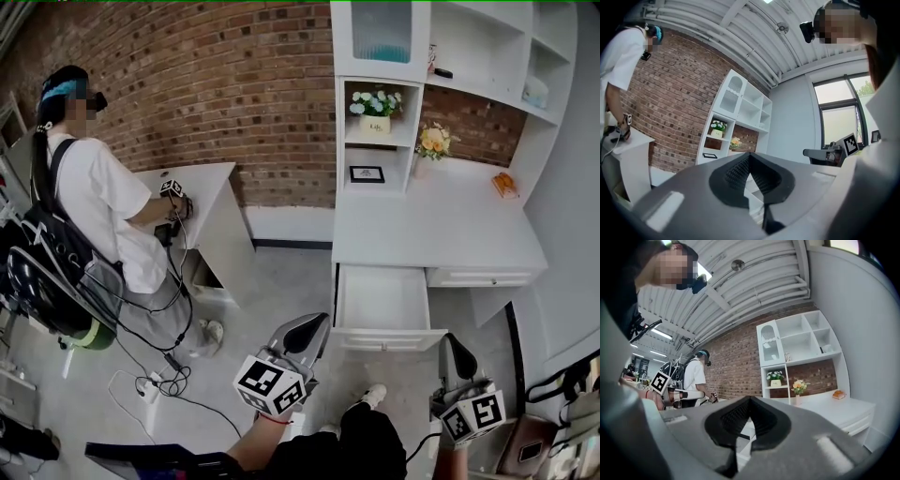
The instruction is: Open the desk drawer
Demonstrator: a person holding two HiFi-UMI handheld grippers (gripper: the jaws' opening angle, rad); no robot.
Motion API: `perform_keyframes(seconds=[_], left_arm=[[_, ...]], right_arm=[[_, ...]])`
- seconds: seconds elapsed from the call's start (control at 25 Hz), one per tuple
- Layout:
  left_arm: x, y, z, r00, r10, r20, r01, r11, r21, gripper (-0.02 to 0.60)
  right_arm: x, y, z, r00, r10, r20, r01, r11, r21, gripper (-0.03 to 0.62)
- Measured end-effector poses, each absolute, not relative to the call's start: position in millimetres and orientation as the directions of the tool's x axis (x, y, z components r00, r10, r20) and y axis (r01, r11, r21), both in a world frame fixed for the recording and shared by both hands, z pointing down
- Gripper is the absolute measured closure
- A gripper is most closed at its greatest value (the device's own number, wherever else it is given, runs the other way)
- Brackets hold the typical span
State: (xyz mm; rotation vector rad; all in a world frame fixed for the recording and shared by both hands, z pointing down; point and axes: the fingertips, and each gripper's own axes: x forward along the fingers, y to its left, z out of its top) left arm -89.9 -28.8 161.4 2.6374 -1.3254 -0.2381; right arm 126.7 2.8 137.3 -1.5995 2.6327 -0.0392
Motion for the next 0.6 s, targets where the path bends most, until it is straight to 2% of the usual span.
perform_keyframes(seconds=[0.6], left_arm=[[-97,-20,150,0.627,-0.777,-0.058,-0.745,-0.619,0.25,0.581]], right_arm=[[104,15,125,-0.483,-0.874,-0.058,-0.866,0.486,-0.116,0.592]])
